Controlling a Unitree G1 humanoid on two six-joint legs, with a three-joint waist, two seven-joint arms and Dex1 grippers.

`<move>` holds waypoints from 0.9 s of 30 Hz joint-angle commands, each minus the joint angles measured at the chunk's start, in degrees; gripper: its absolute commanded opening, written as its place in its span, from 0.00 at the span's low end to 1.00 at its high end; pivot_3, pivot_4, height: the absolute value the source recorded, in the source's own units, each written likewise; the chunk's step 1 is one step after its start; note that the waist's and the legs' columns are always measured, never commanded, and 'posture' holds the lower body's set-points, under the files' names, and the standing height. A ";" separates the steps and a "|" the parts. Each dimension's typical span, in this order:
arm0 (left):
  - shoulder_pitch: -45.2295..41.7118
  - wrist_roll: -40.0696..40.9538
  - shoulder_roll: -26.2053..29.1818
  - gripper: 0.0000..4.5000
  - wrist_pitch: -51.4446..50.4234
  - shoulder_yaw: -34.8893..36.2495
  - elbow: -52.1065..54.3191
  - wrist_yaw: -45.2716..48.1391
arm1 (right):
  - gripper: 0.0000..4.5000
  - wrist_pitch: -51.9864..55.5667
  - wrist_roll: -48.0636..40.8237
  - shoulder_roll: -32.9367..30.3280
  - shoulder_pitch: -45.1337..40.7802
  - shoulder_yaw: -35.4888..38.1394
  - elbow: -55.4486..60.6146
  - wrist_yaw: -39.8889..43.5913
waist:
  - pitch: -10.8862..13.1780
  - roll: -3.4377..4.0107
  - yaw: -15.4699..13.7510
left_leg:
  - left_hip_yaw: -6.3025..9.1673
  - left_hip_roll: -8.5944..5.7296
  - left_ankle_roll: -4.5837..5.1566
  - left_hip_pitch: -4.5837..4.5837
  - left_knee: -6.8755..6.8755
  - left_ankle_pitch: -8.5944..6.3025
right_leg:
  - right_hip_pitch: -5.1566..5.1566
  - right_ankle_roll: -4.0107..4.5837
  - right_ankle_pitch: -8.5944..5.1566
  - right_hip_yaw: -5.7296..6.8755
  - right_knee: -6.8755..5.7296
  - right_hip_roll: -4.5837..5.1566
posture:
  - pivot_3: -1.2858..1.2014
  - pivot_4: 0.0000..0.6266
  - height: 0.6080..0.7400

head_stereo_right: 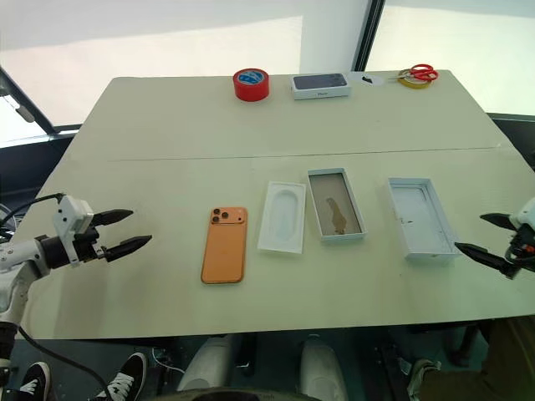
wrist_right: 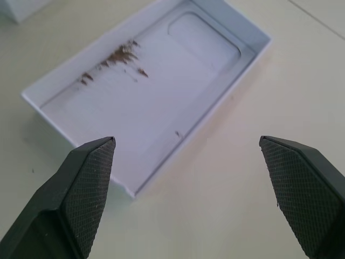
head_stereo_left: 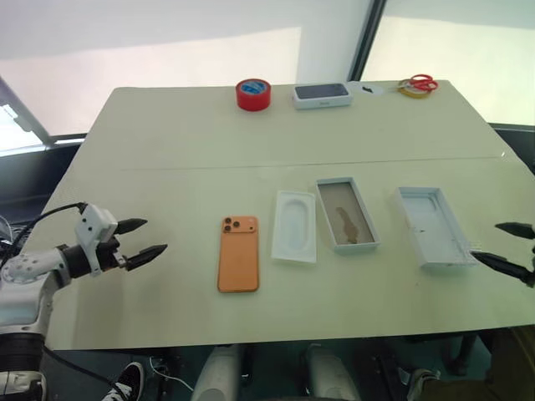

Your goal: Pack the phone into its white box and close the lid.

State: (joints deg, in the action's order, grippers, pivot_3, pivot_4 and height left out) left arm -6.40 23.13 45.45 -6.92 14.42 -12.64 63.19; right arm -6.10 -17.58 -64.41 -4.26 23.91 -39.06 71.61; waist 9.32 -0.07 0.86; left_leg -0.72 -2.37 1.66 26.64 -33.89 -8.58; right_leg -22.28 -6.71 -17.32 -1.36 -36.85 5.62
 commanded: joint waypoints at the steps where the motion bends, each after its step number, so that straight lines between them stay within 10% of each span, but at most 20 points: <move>1: -1.18 0.76 -0.48 1.00 0.29 0.96 1.91 -0.79 | 0.99 -1.34 -0.66 -1.68 0.08 2.46 -1.28 0.76 | 0.00 0.00 0.10 | -0.05 0.01 0.00 -0.03 0.01 0.00 | 0.01 0.00 0.00 -0.04 0.00 0.00 | 0.52 0.24 0.98; 27: -5.91 0.88 -3.01 1.00 -9.52 -3.82 11.40 -5.65 | 0.99 6.80 -5.34 2.32 -2.09 0.88 12.08 -0.80 | 0.00 -0.01 -0.12 | -0.57 0.13 0.03 -0.14 0.00 -0.01 | -0.02 -0.01 0.00 -0.05 -0.02 0.21 | 0.52 0.24 0.98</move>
State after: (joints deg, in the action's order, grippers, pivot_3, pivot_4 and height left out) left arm -11.21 23.22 42.16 -13.89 11.12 -5.09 58.74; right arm 0.23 -21.65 -61.83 -5.34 24.03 -29.77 71.04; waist 9.32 -0.08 0.74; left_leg -1.29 -2.24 1.69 26.50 -33.89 -8.59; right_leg -22.29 -6.72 -17.31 -1.41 -36.88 5.83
